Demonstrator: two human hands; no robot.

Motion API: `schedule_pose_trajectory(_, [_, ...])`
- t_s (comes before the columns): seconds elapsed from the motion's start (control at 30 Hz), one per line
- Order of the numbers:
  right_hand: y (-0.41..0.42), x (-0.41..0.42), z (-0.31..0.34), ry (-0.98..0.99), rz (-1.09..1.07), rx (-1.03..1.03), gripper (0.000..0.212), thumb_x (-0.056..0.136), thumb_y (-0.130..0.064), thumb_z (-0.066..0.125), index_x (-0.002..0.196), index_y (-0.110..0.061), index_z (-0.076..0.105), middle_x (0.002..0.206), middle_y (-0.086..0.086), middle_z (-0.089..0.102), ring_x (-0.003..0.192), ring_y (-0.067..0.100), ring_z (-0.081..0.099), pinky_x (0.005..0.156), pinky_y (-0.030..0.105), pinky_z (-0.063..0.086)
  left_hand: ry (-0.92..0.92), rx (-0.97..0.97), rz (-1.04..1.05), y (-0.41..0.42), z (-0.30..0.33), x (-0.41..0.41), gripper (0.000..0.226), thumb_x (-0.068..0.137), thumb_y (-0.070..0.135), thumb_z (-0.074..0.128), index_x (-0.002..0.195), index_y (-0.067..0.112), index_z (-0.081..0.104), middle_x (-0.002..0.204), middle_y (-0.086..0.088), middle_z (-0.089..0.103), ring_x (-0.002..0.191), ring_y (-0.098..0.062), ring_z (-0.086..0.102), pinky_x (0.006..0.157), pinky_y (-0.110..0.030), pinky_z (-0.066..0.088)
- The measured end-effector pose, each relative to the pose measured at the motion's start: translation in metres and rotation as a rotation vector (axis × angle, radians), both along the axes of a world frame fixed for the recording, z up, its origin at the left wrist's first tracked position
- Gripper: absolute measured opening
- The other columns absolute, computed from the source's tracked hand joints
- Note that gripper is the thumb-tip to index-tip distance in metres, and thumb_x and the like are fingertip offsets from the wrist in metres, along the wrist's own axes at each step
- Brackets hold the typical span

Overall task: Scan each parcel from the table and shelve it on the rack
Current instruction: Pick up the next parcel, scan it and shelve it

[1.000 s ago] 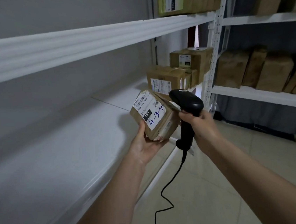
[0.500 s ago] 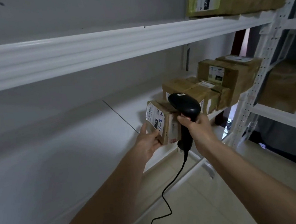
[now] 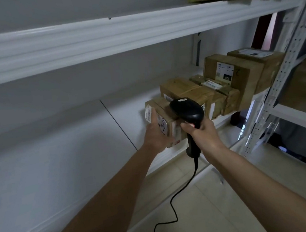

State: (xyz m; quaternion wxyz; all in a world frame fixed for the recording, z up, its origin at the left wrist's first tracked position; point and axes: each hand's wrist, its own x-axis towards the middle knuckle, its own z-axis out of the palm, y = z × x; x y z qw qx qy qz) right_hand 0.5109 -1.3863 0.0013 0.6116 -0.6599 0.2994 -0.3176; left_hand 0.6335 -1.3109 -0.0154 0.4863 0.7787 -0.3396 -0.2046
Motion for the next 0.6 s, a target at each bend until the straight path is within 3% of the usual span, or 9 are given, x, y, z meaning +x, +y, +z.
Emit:
schedule_pose_trajectory(0.13, [-0.004,-0.005,0.001,-0.003,0.010,-0.018,0.024,0.086,-0.011,0.067,0.087,-0.033,0.058,0.089,-0.002,0.064,0.088,0.010,0.059,0.070,0.022,0.042,-0.057,0.089,0.024,-0.010,-0.003,0.001,0.123,0.075,0.006,0.080,0.154,0.027,-0.011,0.150,-0.012,0.040,0.132,-0.030,0.045,0.102,-0.043,0.046])
schedule_pose_trajectory(0.43, [0.016,-0.006,0.008,-0.030,0.065,-0.005,0.021,0.086,-0.015,0.068,0.098,-0.031,0.060,0.092,-0.004,0.066,0.092,0.010,0.060,0.072,0.025,0.045,-0.040,0.067,0.040,-0.003,-0.001,-0.003,0.115,0.077,0.006,0.079,0.155,0.022,-0.004,0.146,-0.013,0.042,0.132,-0.030,0.043,0.096,-0.027,0.042])
schedule_pose_trajectory(0.53, [0.034,-0.003,0.007,-0.027,0.167,0.006,0.017,0.087,-0.018,0.067,0.097,-0.031,0.063,0.090,-0.007,0.068,0.088,0.003,0.063,0.068,0.019,0.043,-0.195,0.170,0.104,0.025,0.000,0.003,0.099,0.080,0.011,0.077,0.153,0.015,0.011,0.136,-0.012,0.051,0.124,-0.029,0.051,0.093,-0.031,0.045])
schedule_pose_trajectory(0.6, [0.052,0.005,0.003,-0.010,0.246,0.013,0.017,0.087,-0.017,0.067,0.096,-0.031,0.064,0.087,-0.008,0.068,0.083,0.001,0.063,0.065,0.016,0.042,-0.314,0.335,0.214,0.055,-0.002,0.011,0.099,0.080,0.012,0.076,0.153,0.018,0.010,0.136,-0.011,0.050,0.124,-0.030,0.050,0.091,-0.035,0.044])
